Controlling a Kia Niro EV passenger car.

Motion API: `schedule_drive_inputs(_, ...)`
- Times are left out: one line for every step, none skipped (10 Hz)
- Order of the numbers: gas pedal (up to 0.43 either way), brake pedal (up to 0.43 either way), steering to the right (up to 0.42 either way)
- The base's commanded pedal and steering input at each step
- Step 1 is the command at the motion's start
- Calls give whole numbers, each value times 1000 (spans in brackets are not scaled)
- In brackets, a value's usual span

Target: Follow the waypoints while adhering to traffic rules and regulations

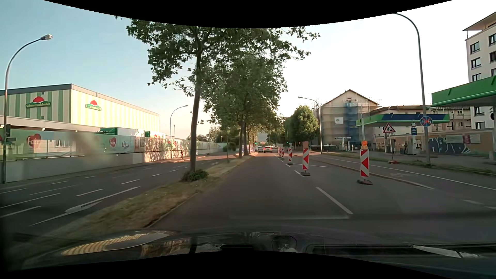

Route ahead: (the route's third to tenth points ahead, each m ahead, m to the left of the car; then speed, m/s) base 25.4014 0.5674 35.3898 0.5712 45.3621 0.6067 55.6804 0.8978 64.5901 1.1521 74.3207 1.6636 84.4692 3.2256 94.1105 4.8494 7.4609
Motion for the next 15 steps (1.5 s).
schedule_drive_inputs(0,73,1)
schedule_drive_inputs(0,73,3)
schedule_drive_inputs(0,49,5)
schedule_drive_inputs(0,6,6)
schedule_drive_inputs(0,0,6)
schedule_drive_inputs(0,0,6)
schedule_drive_inputs(0,0,6)
schedule_drive_inputs(0,0,6)
schedule_drive_inputs(0,0,5)
schedule_drive_inputs(0,0,6)
schedule_drive_inputs(8,0,5)
schedule_drive_inputs(39,0,4)
schedule_drive_inputs(39,0,1)
schedule_drive_inputs(59,0,1)
schedule_drive_inputs(67,0,1)
